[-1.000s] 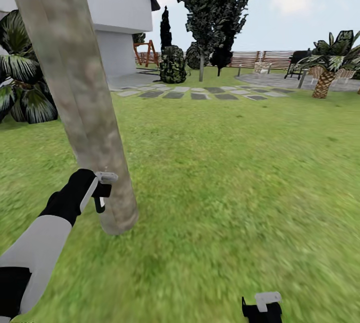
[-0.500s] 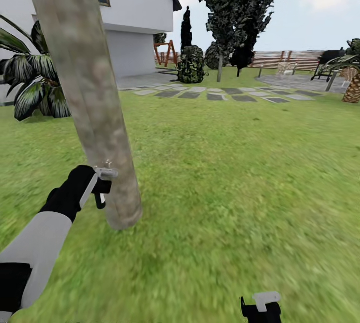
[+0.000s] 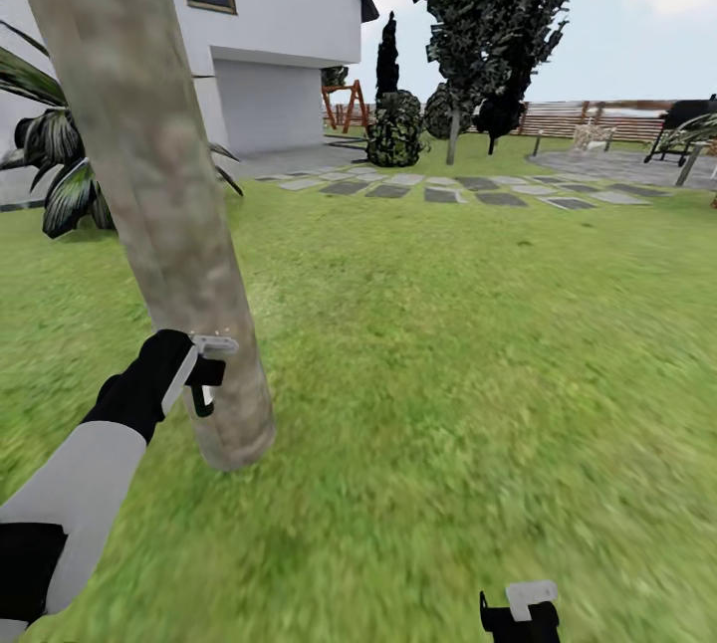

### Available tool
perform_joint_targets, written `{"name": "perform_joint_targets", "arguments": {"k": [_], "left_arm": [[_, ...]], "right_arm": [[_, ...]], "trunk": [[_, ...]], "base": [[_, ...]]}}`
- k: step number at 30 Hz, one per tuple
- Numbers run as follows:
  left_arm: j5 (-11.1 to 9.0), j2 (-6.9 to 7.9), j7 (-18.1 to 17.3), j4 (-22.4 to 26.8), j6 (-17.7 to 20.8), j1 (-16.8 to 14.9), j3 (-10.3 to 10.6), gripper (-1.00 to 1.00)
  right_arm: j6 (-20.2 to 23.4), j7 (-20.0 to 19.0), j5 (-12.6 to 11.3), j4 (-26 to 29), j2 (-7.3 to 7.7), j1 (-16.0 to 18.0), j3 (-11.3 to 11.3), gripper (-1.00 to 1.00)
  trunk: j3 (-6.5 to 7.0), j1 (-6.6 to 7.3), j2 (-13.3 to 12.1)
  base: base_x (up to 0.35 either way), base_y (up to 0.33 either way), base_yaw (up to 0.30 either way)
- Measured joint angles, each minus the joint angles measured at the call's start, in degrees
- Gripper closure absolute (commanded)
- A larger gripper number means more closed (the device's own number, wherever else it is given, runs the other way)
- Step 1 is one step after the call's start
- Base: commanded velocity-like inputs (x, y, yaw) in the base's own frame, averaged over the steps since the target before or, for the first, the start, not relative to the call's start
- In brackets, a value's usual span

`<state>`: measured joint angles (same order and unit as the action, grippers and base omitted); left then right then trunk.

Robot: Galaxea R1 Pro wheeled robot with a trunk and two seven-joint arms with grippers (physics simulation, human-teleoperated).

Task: In the garden, pick up the pesticide atomizer on the floor and spray pesticide onto both trees until each tree trunk is fully covered.

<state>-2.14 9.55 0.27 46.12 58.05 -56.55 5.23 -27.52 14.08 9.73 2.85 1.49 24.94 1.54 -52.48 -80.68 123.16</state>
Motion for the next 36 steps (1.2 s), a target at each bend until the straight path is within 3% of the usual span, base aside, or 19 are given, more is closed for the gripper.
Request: {"name": "perform_joint_targets", "arguments": {"k": [10,19,25,28,30,32,34,36], "left_arm": [[0.0,0.15,0.0,0.0,0.0,0.0,0.0,1.0],[0.0,0.25,0.0,0.1,0.0,0.0,0.0,1.0],[0.0,0.21,0.0,0.2,0.0,0.0,0.0,1.0],[0.4,1.09,0.1,0.0,0.0,0.2,-0.2,1.0],[0.6,3.13,0.1,-0.5,0.0,0.7,-0.4,1.0],[0.1,4.16,0.1,-0.6,0.0,1.0,-0.3,1.0],[-0.3,3.87,0.0,-0.7,-0.1,1.0,-0.1,1.0],[-0.7,2.36,0.0,-0.7,-0.1,1.0,-0.2,1.0]], "right_arm": [[0.0,0.0,0.0,0.0,0.0,0.0,0.0,-1.0],[0.0,0.0,0.0,0.0,0.06,0.0,0.0,-1.0],[0.0,0.0,0.0,0.0,0.0,0.0,0.0,-1.0],[0.0,0.0,0.0,0.0,0.0,0.0,0.0,-1.0],[0.0,0.0,0.0,0.0,0.0,0.0,0.0,-1.0],[0.0,0.0,0.0,0.0,0.0,0.0,0.0,-1.0],[0.0,0.0,0.0,0.0,0.0,0.0,0.0,-1.0],[0.0,0.0,0.0,0.0,0.02,0.0,0.0,-1.0]], "trunk": [[0.0,-0.01,0.0],[0.0,-0.02,0.0],[0.0,-0.02,0.0],[0.0,-0.02,0.0],[0.0,-0.02,0.0],[0.0,-0.02,0.0],[0.0,-0.02,0.0],[0.0,-0.02,0.0]], "base": [[0.187,-0.222,0.274],[0.035,-0.268,0.038],[0.0,-0.273,0.241],[0.0,-0.273,0.276],[0.0,-0.273,0.277],[0.0,-0.273,0.216],[0.014,-0.273,0.047],[0.058,-0.273,0.012]]}}
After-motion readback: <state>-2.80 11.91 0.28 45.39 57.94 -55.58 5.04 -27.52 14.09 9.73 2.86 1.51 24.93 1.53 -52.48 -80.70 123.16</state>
